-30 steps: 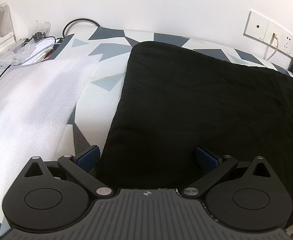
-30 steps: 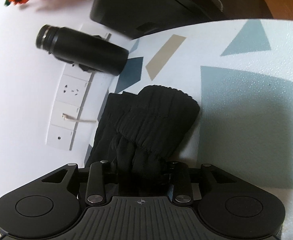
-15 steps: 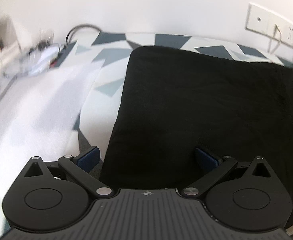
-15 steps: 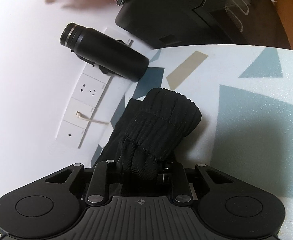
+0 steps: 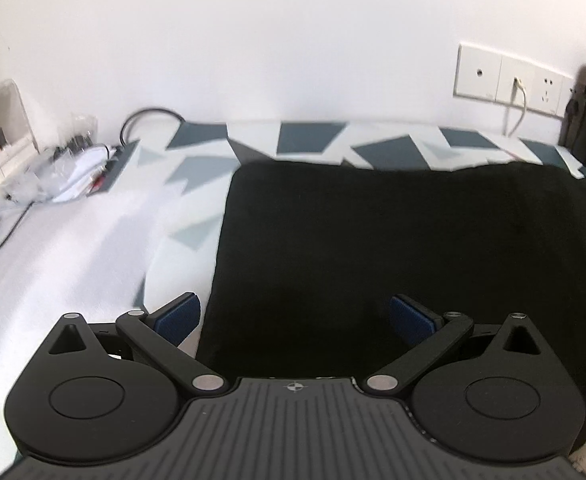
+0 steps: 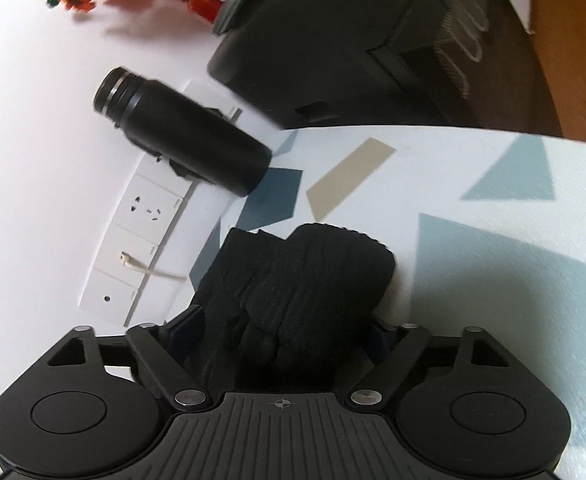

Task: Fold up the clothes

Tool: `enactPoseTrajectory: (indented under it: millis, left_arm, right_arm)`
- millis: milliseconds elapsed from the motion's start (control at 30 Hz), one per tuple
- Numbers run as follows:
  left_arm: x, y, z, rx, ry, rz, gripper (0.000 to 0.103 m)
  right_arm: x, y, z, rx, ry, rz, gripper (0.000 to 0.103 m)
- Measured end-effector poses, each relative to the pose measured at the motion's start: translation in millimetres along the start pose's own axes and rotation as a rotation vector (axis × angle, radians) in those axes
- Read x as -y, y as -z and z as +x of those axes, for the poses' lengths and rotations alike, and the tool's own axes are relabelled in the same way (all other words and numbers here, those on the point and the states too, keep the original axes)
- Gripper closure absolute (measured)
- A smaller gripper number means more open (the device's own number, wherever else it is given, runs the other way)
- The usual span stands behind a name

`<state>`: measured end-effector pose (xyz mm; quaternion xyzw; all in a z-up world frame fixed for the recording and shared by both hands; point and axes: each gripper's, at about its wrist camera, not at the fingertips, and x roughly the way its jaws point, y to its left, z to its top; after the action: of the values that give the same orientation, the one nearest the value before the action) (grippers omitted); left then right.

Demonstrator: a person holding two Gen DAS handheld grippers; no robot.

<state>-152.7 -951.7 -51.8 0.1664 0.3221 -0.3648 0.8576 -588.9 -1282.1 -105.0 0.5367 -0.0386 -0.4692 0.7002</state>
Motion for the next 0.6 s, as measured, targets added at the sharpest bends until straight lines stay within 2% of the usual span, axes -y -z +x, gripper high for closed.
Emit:
enactPoseTrajectory:
  millis: [67, 100, 167, 200, 233, 300, 500, 600]
  left_arm:
    - [1, -3, -1, 0.004, 0.018, -0.008, 0.0]
    - [2, -4, -2, 0.008, 0.021, -0.006, 0.0]
    - [7, -6, -1, 0.008, 0.035, 0.001, 0.0]
    - [9, -6, -1, 0.006, 0.045, 0.003, 0.0]
    - [10, -7, 0, 0.004, 0.054, 0.004, 0.0]
    - [13, -8, 1, -0.001, 0.078, 0.001, 0.0]
    - [32, -9, 0, -0.042, 0.221, 0.012, 0.0]
    - [48, -7, 6, -0.076, 0.256, 0.063, 0.0]
  right_arm:
    - [-5, 2, 4, 0.001, 0.008, -0.04, 0.018]
    - [-5, 2, 4, -0.001, 0.013, -0.048, 0.021]
    - [-4, 1, 5, -0.005, 0.022, -0.06, 0.039]
    - [-4, 1, 6, -0.007, 0.026, -0.066, 0.054]
    - [-4, 1, 6, -0.01, 0.031, -0.072, 0.061]
    - [-3, 0, 7, -0.014, 0.04, -0.084, 0.067]
    - [-22, -2, -13, 0.032, -0.029, -0.207, 0.073]
    - [-26, -4, -16, 0.034, -0.042, -0.208, 0.073]
